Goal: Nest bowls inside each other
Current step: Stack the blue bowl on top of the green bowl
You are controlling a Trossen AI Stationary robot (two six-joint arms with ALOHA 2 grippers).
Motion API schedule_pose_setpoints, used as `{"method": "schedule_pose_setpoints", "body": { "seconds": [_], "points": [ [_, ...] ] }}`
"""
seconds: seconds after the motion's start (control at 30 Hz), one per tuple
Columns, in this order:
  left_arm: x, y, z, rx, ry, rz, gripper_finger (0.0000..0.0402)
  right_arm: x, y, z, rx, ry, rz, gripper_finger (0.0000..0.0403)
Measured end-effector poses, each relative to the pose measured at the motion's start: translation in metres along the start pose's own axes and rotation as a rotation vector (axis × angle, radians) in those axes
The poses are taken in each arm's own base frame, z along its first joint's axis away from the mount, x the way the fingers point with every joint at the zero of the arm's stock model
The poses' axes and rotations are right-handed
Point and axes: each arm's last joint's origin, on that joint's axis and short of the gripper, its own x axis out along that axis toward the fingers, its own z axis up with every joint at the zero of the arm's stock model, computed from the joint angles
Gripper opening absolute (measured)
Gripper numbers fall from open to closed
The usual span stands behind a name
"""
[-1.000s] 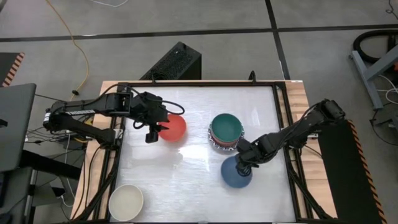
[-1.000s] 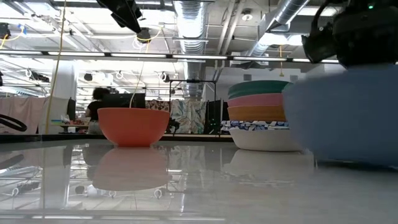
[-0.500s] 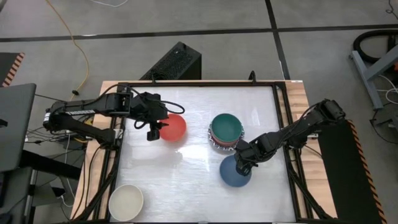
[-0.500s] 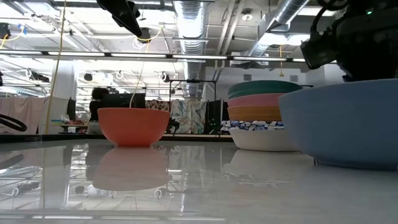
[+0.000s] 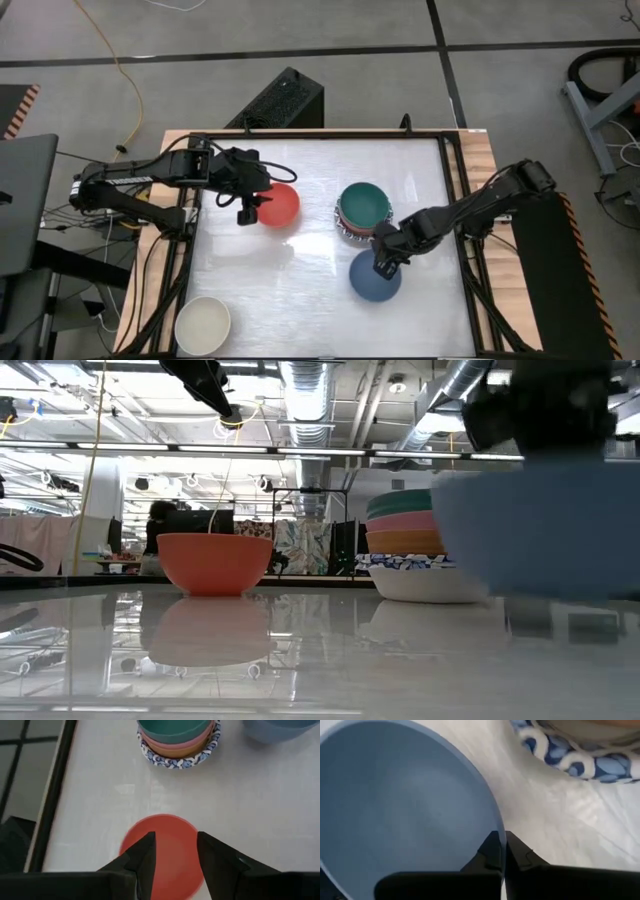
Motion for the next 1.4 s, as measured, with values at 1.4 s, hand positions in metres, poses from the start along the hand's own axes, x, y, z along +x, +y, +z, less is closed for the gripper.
{"method": "schedule_pose_setpoints", "body": {
  "seconds": [1.4],
  "points": [
    [0.039,-0.021,0.07,1.515,-0.078,0.563,0.0133,-0.16,-0.073,0.135,0.087,-0.413,-0.078,0.0007]
  ]
}}
